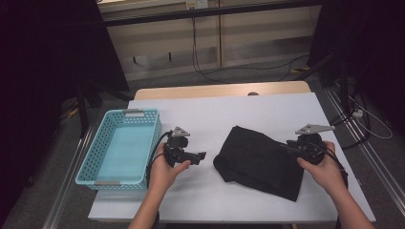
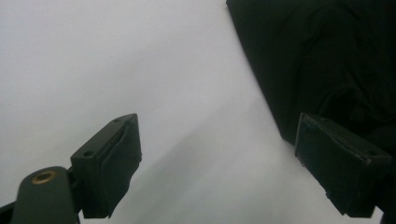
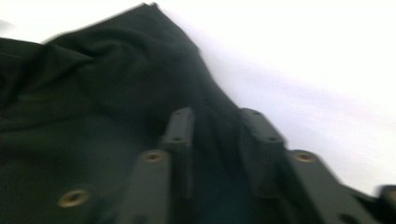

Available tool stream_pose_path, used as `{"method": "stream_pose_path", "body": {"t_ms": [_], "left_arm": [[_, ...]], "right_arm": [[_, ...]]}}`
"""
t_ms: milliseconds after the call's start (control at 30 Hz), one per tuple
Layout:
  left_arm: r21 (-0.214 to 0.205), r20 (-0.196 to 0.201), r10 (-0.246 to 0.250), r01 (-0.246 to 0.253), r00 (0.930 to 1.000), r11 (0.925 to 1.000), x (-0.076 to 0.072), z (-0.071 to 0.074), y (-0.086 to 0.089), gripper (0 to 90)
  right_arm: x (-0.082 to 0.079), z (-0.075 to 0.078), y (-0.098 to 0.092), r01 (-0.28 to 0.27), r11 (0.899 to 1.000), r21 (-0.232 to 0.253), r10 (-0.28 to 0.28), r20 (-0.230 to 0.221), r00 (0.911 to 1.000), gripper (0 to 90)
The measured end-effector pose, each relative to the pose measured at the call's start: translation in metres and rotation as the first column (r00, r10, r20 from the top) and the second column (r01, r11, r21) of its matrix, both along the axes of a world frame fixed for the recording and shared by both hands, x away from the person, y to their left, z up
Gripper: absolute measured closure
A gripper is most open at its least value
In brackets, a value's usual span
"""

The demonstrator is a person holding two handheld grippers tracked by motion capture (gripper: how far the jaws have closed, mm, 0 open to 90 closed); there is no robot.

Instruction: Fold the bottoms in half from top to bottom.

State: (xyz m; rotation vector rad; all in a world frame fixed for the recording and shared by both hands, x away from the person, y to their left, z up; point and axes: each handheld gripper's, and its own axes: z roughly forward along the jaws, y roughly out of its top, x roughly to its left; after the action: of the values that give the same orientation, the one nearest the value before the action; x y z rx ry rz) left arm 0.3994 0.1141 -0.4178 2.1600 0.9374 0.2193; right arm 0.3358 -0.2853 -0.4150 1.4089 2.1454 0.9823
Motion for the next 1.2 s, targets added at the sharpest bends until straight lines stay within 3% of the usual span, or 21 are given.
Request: {"method": "stream_pose_path", "body": {"t_ms": [67,367,567,633,900,1100,1167,1200], "left_arm": [[0.002,-0.008,-0.006,0.006,1.0000,1.0000,0.000,0.000,0.001,14.5],[0.015,-0.001,-0.008,0.008,1.0000,0.9998,-0.005,0.000,0.003,14.1],[0.018,0.002,0.001,-0.001,1.0000,0.9998,-0.007,0.001,0.007,13.6],[0.024,0.004,0.004,-0.004,1.0000,0.9997,-0.007,0.000,0.007,13.5],[0.032,-0.005,0.000,0.001,1.0000,0.9995,-0.006,-0.003,0.006,13.3],[0.019,-0.003,0.013,-0.013,0.9999,0.9997,-0.006,-0.002,0.006,13.3],[0.021,-0.004,0.015,-0.015,0.9999,0.9997,-0.006,-0.002,0.007,13.2],[0.022,-0.001,0.013,-0.013,0.9999,0.9997,-0.006,-0.002,0.008,13.2]], "right_arm": [[-0.006,0.001,0.009,-0.045,0.999,-0.019,0.045,0.010,0.9989,56.2],[-0.026,-0.008,0.037,-0.170,0.985,0.019,0.170,-0.034,0.9848,54.6],[-0.032,-0.017,0.059,-0.229,0.972,0.045,0.232,-0.058,0.9711,54.6],[-0.034,-0.021,0.065,-0.268,0.963,0.042,0.270,-0.064,0.9607,54.2],[-0.037,-0.029,0.070,-0.293,0.955,0.033,0.295,-0.080,0.9521,51.7],[-0.038,-0.030,0.070,-0.290,0.957,0.021,0.291,-0.076,0.9539,51.2],[-0.038,-0.030,0.070,-0.289,0.957,0.010,0.289,-0.074,0.9545,53.6],[-0.038,-0.028,0.069,-0.287,0.958,-0.013,0.285,-0.077,0.9553,60.3]]}}
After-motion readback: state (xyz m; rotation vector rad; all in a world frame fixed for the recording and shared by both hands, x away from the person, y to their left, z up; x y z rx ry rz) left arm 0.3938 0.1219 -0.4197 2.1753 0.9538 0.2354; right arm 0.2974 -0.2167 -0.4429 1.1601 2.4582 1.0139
